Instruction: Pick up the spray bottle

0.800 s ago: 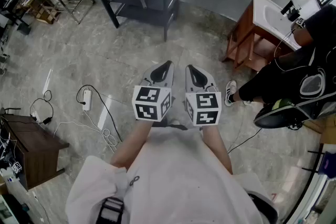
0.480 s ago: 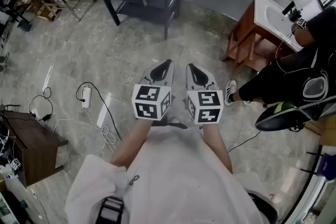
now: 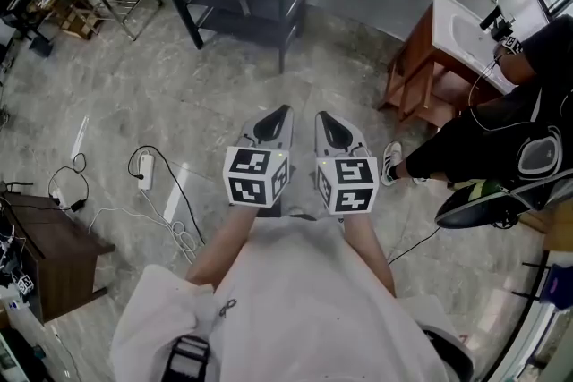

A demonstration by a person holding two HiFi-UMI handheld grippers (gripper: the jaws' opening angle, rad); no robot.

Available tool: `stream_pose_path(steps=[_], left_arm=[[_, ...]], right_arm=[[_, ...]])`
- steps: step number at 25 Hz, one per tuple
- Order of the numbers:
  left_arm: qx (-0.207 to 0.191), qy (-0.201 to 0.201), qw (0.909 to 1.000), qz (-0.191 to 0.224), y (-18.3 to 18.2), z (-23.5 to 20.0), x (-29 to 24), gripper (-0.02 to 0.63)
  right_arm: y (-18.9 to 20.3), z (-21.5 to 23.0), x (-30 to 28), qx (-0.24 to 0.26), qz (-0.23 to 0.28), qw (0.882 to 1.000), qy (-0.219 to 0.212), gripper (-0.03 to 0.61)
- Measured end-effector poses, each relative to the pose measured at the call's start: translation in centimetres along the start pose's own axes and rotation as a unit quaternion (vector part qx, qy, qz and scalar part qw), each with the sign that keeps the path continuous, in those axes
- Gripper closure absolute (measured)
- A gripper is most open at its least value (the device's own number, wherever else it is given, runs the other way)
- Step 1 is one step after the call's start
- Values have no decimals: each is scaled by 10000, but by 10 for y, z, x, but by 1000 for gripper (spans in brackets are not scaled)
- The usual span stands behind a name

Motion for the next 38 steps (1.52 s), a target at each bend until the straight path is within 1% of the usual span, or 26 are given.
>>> stream_pose_path(steps=[8,13,18,22,31,38], left_arm=[[-12,9,10000,-49,-9,-12,-25,581],[91,-40,9999,-104,-14,-30,-45,581],[187,-20,9997,-162,-20,-40,-73,581],[239,-1,9996,-175,-27,-46,-95,581],[194,78,9993,-298,-38,-65,-132,581],[191,141,9992,-323,-51,-88,-162,581]], right_arm=[[-9,13,-24,6,0,10000,-1,551],[-13,17,-47,30,-96,9999,-32,551],[-18,34,-68,38,-202,9998,7,551],[-20,46,-83,-70,-255,9997,2,551],[-28,60,-119,-103,-384,9992,64,551],[-38,71,-152,-181,-404,9988,205,551]])
Point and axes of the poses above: the fingertips, and each gripper's own axes: x backward along the fingers, z to its right, y out of its underside, the point moved 8 cm from there along x, backward along the fingers, and after that the axes turned 13 degrees about -y, right-handed, at the moved point
